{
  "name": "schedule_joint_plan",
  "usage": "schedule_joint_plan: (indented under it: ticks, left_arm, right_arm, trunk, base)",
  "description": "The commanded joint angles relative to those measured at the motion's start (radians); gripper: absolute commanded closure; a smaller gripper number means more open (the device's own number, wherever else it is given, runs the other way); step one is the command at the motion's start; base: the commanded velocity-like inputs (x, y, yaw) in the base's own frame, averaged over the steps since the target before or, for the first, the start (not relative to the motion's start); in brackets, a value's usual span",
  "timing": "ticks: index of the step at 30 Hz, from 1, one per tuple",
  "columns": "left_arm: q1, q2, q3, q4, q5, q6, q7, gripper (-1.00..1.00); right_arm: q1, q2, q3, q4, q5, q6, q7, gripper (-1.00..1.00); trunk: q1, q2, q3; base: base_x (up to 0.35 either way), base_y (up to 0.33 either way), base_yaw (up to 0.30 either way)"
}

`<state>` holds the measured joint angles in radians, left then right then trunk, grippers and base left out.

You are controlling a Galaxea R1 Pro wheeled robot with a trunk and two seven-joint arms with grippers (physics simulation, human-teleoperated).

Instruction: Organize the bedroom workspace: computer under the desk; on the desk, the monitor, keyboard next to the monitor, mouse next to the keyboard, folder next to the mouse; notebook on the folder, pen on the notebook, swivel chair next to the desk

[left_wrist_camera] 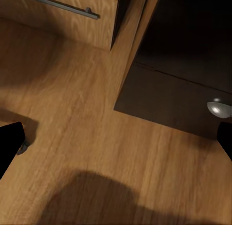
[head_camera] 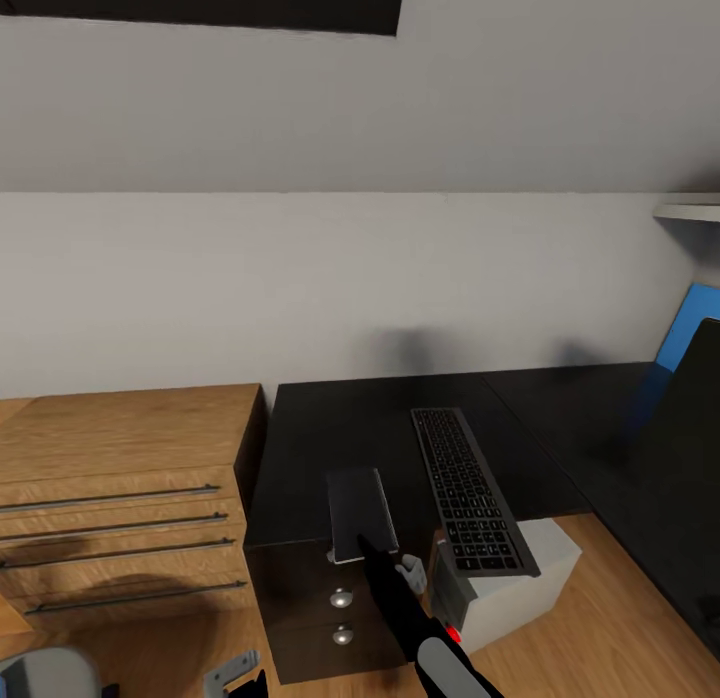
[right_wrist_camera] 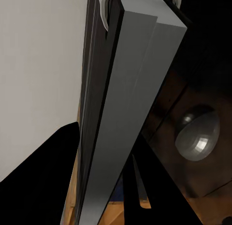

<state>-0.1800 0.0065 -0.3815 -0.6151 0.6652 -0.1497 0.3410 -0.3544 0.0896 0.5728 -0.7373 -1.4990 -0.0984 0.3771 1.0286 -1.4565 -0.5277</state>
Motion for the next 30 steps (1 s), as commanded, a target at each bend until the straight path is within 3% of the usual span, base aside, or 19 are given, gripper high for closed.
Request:
schedule_joint_plan:
  ticks: [1, 6, 30]
  left_arm:
    - [-0.001, 0.001, -0.008, 0.0, 0.01, -0.007, 0.006, -1.0]
    - [-0.001, 0.001, -0.009, 0.0, 0.01, -0.007, 0.005, -1.0]
    - [-0.001, 0.001, -0.008, 0.0, 0.01, -0.005, 0.006, -1.0]
  right_arm:
    - [-0.001, -0.001, 0.005, 0.001, -0.01, -0.006, 0.004, 1.0]
    - [-0.002, -0.001, 0.005, 0.001, -0.01, -0.006, 0.007, 1.0]
    - [-0.001, -0.002, 0.004, 0.001, -0.009, -0.006, 0.007, 1.0]
  trunk:
    - [0.0, 0.0, -0.001]
    - [0.0, 0.0, -0.001]
    - [0.0, 0.0, -0.001]
  base:
    - [0.215, 0.0, 0.0]
    - [0.219, 0.0, 0.0]
    - [0.04, 0.0, 0.0]
